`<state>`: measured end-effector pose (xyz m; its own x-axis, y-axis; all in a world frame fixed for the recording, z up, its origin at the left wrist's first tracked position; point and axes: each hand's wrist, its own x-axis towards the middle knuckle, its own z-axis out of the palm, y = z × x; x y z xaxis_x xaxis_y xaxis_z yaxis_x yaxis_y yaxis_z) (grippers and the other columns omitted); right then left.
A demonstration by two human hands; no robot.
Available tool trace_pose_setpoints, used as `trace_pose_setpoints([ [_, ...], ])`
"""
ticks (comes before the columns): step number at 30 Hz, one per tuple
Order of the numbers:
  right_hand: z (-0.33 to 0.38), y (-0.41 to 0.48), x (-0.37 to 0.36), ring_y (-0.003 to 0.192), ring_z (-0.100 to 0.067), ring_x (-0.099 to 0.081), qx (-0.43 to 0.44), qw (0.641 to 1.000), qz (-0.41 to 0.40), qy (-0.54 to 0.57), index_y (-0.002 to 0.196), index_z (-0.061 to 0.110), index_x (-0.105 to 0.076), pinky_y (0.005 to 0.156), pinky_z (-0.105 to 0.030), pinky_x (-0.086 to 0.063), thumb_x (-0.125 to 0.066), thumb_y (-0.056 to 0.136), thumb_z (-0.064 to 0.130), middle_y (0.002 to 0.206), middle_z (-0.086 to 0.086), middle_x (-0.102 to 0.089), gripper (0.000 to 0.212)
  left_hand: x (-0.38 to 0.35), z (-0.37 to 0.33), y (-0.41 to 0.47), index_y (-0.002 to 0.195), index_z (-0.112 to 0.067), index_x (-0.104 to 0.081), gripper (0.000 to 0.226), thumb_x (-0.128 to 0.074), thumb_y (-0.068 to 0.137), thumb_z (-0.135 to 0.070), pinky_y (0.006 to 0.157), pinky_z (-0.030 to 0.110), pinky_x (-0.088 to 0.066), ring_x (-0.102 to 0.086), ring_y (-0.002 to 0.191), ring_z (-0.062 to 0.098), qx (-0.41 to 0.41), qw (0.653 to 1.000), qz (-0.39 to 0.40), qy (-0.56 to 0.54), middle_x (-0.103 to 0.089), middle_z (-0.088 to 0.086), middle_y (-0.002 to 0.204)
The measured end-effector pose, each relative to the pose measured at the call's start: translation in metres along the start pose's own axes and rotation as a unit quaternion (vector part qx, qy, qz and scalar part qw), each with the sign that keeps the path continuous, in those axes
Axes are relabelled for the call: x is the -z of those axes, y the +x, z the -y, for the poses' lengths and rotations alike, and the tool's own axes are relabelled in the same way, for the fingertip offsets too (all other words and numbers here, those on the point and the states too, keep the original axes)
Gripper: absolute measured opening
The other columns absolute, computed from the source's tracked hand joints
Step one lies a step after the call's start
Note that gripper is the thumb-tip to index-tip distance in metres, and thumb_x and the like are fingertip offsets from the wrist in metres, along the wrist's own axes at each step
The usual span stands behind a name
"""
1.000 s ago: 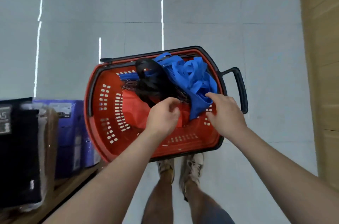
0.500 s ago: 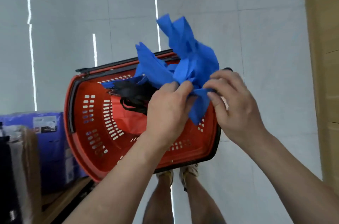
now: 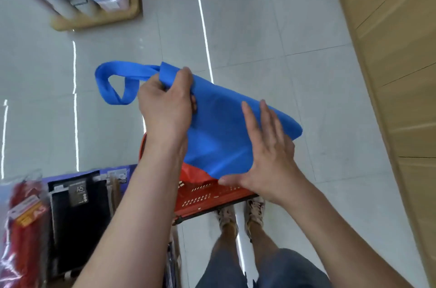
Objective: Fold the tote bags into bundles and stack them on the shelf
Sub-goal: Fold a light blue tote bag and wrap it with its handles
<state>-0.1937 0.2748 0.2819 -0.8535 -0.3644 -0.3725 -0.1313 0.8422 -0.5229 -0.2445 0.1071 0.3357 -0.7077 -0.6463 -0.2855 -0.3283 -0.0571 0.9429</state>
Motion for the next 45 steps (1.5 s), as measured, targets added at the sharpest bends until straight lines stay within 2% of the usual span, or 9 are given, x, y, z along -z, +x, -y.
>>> trace_pose_setpoints([
  [4, 0.053, 0.002, 0.009, 0.146, -0.027, -0.024, 0.013, 0.981, -0.191, 0.024, 0.151, 0.038, 0.004, 0.106, -0.054, -0.033, -0.068, 0.055, 0.075, 0.159, -0.009, -0.023, 0.126, -0.001, -0.049, -0.034, 0.062, -0.015, -0.045, 0.031, -0.057, 0.09, -0.011, 0.044, 0.022, -0.04, -0.043, 0.039, 0.014, 0.062, 0.994, 0.071, -0.047, -0.046, 0.001, 0.046],
  [10, 0.064, 0.029, 0.075, 0.078, -0.025, -0.064, -0.006, 0.922, -0.272, 0.274, 0.092, 0.013, -0.065, 0.07, -0.037, -0.05, -0.068, 0.085, 0.019, 0.082, -0.004, -0.069, 0.009, 0.038, -0.092, -0.072, 0.124, -0.017, -0.051, 0.037, -0.067, 0.09, -0.021, 0.082, 0.024, -0.052, -0.066, 0.092, 0.011, -0.076, 0.972, 0.214, 0.066, -0.071, 0.001, 0.101],
  [17, 0.052, 0.017, 0.12, 0.087, -0.019, -0.073, -0.157, 0.684, -0.107, 0.705, 0.102, 0.014, -0.069, 0.07, -0.033, -0.059, -0.062, 0.094, 0.02, 0.102, -0.005, -0.074, 0.012, 0.119, -0.063, -0.1, 0.142, -0.027, -0.033, 0.101, -0.081, 0.056, -0.048, 0.101, 0.038, -0.044, -0.043, 0.126, 0.006, -0.185, 0.924, 0.122, 0.312, -0.043, -0.022, 0.134],
  [23, 0.068, 0.001, 0.132, 0.094, -0.022, -0.071, -0.21, 0.691, -0.047, 0.691, 0.114, 0.011, -0.065, 0.072, -0.036, -0.057, -0.068, 0.09, 0.034, 0.112, -0.006, -0.072, 0.033, 0.138, -0.049, -0.099, 0.106, -0.013, -0.067, 0.03, -0.079, 0.079, -0.023, 0.088, 0.047, -0.055, -0.069, 0.101, 0.025, 0.028, 0.983, 0.172, 0.05, -0.074, 0.002, 0.103],
  [28, 0.096, -0.032, 0.141, 0.142, -0.018, -0.032, -0.163, 0.885, -0.047, 0.433, 0.155, 0.024, -0.004, 0.114, -0.047, -0.033, -0.064, 0.07, 0.073, 0.16, -0.001, -0.021, 0.115, 0.122, -0.068, -0.098, 0.079, -0.023, -0.064, 0.018, -0.059, 0.095, -0.017, 0.066, 0.039, -0.051, -0.062, 0.068, 0.01, -0.108, 0.985, 0.081, 0.108, -0.07, -0.006, 0.072],
  [32, 0.136, -0.072, 0.13, 0.13, 0.006, -0.043, 0.016, 0.871, 0.122, 0.477, 0.154, 0.036, -0.004, 0.103, -0.03, -0.046, -0.069, 0.067, 0.06, 0.151, 0.013, -0.032, 0.111, 0.099, -0.086, -0.101, 0.083, -0.021, -0.061, 0.018, -0.049, 0.093, -0.013, 0.065, 0.042, -0.05, -0.058, 0.066, 0.014, -0.193, 0.952, 0.175, 0.159, -0.065, -0.004, 0.071],
  [37, 0.148, -0.055, 0.103, 0.095, -0.021, -0.069, -0.058, 0.824, -0.166, 0.539, 0.115, 0.021, -0.06, 0.084, -0.039, -0.057, -0.059, 0.085, 0.019, 0.101, 0.001, -0.071, 0.03, 0.081, -0.086, -0.124, 0.109, -0.014, -0.06, 0.036, -0.048, 0.077, -0.001, 0.08, 0.044, -0.049, -0.057, 0.092, 0.023, -0.347, 0.818, 0.314, 0.334, -0.064, 0.002, 0.098],
  [41, 0.134, -0.052, 0.12, 0.095, -0.025, -0.068, -0.067, 0.785, -0.209, 0.579, 0.115, 0.024, -0.065, 0.07, -0.038, -0.057, -0.039, 0.088, 0.001, 0.107, -0.003, -0.071, 0.043, 0.1, -0.059, -0.131, 0.146, -0.024, -0.039, 0.083, -0.051, 0.07, 0.009, 0.106, 0.033, -0.038, -0.039, 0.133, 0.023, -0.358, 0.812, 0.245, 0.39, -0.039, 0.001, 0.15],
  [45, 0.109, -0.059, 0.151, 0.088, -0.021, -0.068, -0.077, 0.813, -0.294, 0.496, 0.137, 0.035, -0.044, 0.057, -0.031, -0.058, -0.053, 0.086, 0.001, 0.1, -0.001, -0.064, 0.062, 0.136, -0.041, -0.127, 0.127, -0.034, -0.058, 0.06, -0.064, 0.076, -0.004, 0.064, 0.03, -0.045, -0.066, 0.089, 0.027, -0.302, 0.811, 0.128, 0.484, -0.072, -0.003, 0.106],
])
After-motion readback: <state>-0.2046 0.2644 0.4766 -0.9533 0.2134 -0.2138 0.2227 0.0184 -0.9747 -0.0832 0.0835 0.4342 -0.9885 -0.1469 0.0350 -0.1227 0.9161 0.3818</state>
